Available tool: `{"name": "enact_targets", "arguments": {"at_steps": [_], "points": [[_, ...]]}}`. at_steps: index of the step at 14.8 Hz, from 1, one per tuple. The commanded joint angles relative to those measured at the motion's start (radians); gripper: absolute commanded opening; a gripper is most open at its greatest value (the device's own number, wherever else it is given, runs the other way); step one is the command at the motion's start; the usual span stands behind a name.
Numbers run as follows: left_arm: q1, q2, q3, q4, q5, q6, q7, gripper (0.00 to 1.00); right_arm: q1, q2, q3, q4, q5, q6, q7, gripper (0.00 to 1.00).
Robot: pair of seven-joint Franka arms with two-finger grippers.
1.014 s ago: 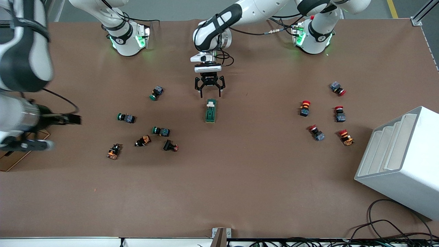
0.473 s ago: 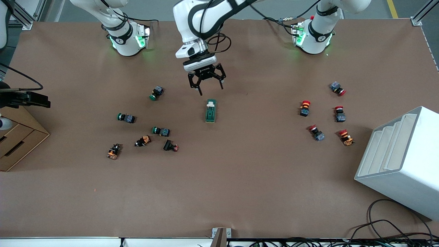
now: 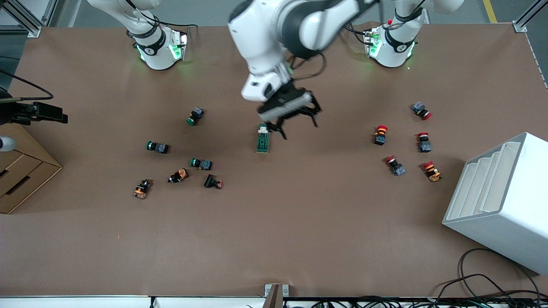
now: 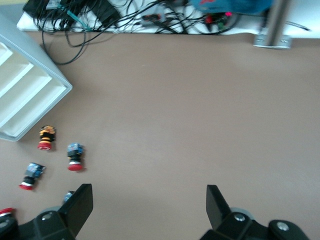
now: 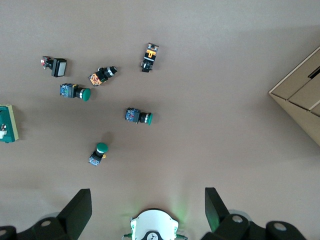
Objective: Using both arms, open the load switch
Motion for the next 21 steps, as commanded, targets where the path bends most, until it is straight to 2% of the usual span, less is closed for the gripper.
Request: {"name": "enact_targets", "arguments": {"at_steps": [1, 3, 6, 10, 14, 15, 17, 19, 21], "points": [[0.148, -0.044, -0.012, 0.004, -0.126, -0.007, 0.117, 1.0, 0.008, -0.034, 0.01, -0.024, 0.011, -0.005, -0.001, 1.0], [0.223, -0.065, -0.012, 0.004, -0.162, -0.008, 0.166, 1.0, 0.036, -0.092, 0.006, -0.106, -0.001, 0.041, -0.004, 1.0], [0.318, -0.07, -0.013, 0.01, -0.225, -0.008, 0.226, 1.0, 0.054, -0.23, 0.006, -0.294, -0.023, 0.138, -0.004, 1.0], [0.387, -0.107, -0.01, 0.01, -0.266, -0.013, 0.286, 1.0, 0.051, -0.283, 0.006, -0.305, -0.021, 0.114, -0.001, 1.0], [0.496, -0.15, -0.002, 0.009, -0.415, -0.014, 0.465, 1.0, 0.031, -0.356, 0.006, -0.309, -0.02, 0.083, -0.005, 1.0], [0.495, -0.165, 0.031, 0.009, -0.444, -0.014, 0.503, 1.0, 0.024, -0.378, 0.006, -0.309, -0.02, 0.077, -0.007, 1.0], [0.455, -0.231, 0.173, -0.002, -0.542, -0.013, 0.604, 1.0, 0.014, -0.392, 0.007, -0.311, -0.02, 0.063, -0.008, 1.0], [0.444, -0.298, 0.279, -0.035, -0.645, -0.02, 0.716, 1.0, 0.016, -0.389, 0.012, -0.322, -0.021, 0.074, -0.01, 1.0], [0.437, -0.36, 0.356, -0.075, -0.69, -0.021, 0.859, 1.0, 0.022, -0.39, 0.013, -0.329, -0.021, 0.081, -0.01, 1.0]]}}
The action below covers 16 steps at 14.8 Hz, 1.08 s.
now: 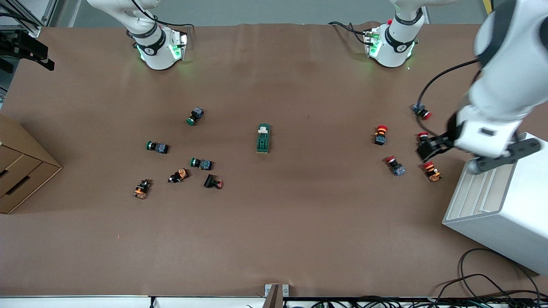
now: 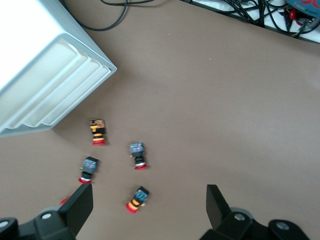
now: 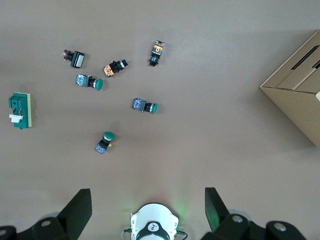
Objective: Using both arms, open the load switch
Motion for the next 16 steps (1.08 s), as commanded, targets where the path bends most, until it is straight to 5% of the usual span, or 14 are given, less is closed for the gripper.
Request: {"name": "enact_targets", "arguments": {"at_steps": [1, 6, 16], "points": [[-0.015, -0.12, 0.09, -0.097, -0.054, -0.009, 0.172, 1.0, 0.003, -0.023, 0.016, -0.047, -0.012, 0.022, -0.009, 1.0], [-0.037, -0.177, 0.167, -0.126, -0.078, -0.063, 0.431, 1.0, 0.016, -0.024, 0.013, -0.054, -0.012, 0.034, -0.009, 1.0], [-0.021, -0.332, 0.216, -0.266, -0.114, -0.1, 0.517, 1.0, 0.017, -0.023, 0.013, -0.052, -0.012, 0.082, -0.009, 1.0]]}}
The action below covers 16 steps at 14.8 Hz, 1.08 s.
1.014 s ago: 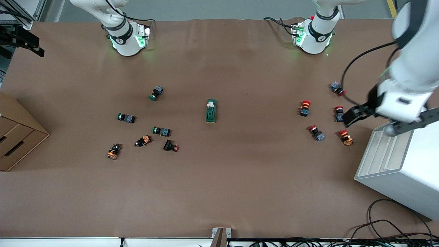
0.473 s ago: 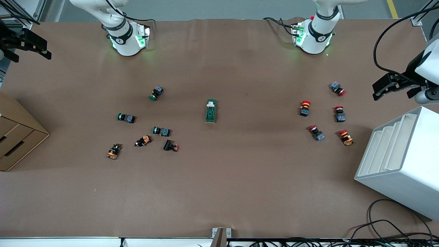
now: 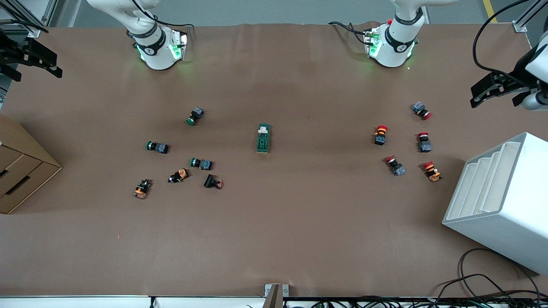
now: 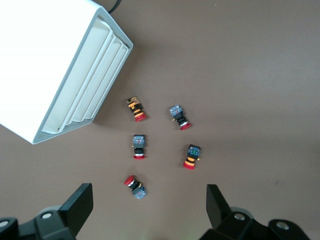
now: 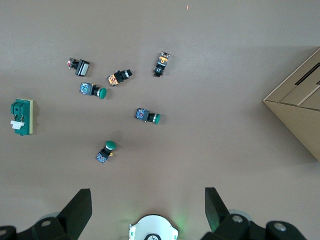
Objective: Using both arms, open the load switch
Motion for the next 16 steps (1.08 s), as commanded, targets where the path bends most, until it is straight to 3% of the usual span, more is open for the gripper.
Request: {"name": "enact_targets", "arguments": {"at_steps": [1, 6, 16], "points": [[0.002, -0.074, 0.003, -0.058, -0.02, -0.002, 0.027, 1.0, 0.002, -0.023, 0.001, -0.03, -0.012, 0.018, -0.008, 1.0], [0.001, -0.12, -0.008, -0.106, -0.02, -0.002, 0.02, 1.0, 0.004, -0.023, 0.001, -0.03, -0.012, 0.018, -0.008, 1.0], [-0.003, -0.108, -0.02, -0.111, -0.066, -0.027, -0.11, 1.0, 0.007, -0.02, 0.001, -0.027, -0.01, 0.031, -0.006, 1.0]]}}
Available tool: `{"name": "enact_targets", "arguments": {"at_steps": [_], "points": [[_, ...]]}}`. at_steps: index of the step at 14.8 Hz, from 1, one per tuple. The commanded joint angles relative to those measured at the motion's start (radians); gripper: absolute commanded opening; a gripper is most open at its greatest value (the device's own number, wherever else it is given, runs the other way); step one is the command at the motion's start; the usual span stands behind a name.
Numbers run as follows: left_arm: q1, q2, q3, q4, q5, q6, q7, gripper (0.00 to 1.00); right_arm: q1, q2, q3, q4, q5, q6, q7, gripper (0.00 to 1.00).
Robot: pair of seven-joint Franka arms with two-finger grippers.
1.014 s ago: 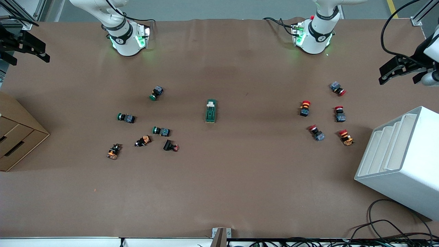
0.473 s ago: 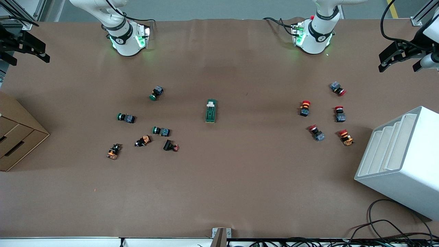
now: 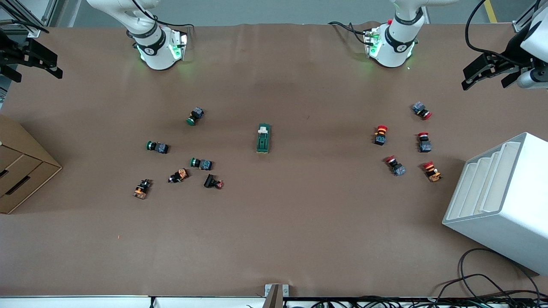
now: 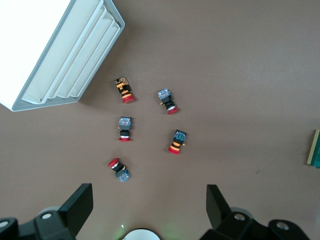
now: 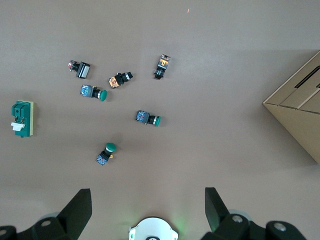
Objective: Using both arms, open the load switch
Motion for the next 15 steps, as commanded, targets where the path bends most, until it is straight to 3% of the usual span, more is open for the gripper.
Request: {"name": "enact_targets", "arguments": {"at_steps": [1, 15], "points": [[0.002, -0.005, -0.002, -0.006, -0.011, -0.009, -0.002, 1.0, 0.004, -0.02, 0.002, -0.027, -0.01, 0.032, -0.006, 1.0], [0.002, 0.0, 0.004, 0.004, 0.019, -0.011, 0.081, 1.0, 0.004, -0.021, -0.001, -0.03, 0.001, 0.034, -0.005, 1.0]]}}
